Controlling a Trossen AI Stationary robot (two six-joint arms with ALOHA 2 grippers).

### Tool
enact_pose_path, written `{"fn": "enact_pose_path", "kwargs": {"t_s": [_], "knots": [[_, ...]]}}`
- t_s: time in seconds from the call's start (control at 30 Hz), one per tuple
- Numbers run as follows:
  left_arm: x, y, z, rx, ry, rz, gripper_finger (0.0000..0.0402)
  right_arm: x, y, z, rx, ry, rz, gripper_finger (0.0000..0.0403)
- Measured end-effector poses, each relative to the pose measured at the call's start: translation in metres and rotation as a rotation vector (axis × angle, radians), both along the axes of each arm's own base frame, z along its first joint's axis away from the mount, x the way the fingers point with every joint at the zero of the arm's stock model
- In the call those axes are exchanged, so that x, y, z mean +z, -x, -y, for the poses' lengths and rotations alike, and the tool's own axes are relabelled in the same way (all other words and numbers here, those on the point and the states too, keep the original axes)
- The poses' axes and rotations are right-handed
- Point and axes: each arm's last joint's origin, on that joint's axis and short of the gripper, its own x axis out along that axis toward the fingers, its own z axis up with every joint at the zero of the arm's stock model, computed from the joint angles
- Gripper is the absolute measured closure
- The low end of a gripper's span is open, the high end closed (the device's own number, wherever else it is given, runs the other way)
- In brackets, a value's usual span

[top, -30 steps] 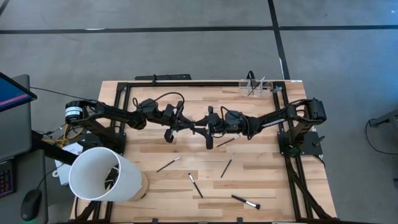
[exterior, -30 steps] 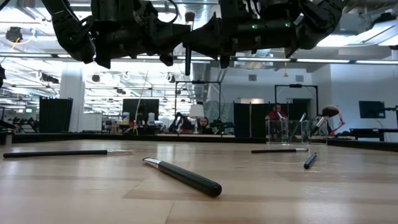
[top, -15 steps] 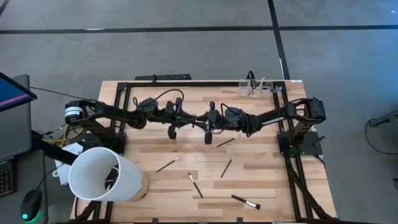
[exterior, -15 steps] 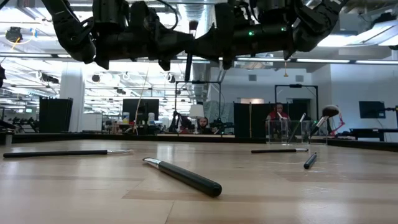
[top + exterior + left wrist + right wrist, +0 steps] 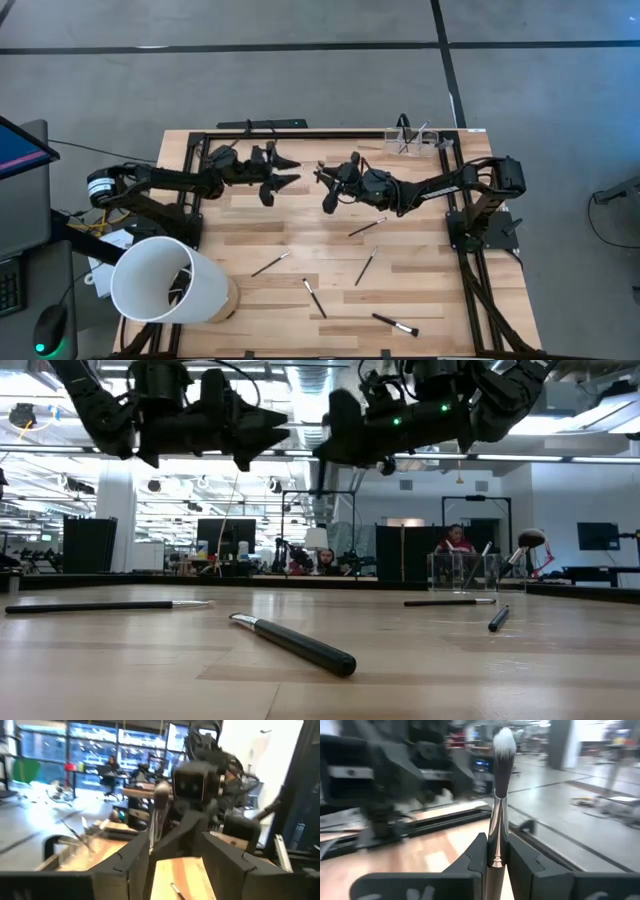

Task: Put items in baskets/containers
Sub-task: Put the blush brush into the right section of the transparent organizer

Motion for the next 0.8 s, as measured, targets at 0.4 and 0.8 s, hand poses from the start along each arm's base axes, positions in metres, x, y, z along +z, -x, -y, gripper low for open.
{"fn": "enact_pose_path", "kwargs": {"t_s": [0.4,0.8], "knots": [[0.002,0.022,0.001,0.031,0.014,0.028,0.0219,-0.01,0.097,0.025,-0.561,-0.02,0.032,0.0364],[0.002,0.021,0.002,0.03,0.014,0.031,0.0219,-0.021,0.178,0.068,-1.07,-0.001,0.067,0.0358]]}}
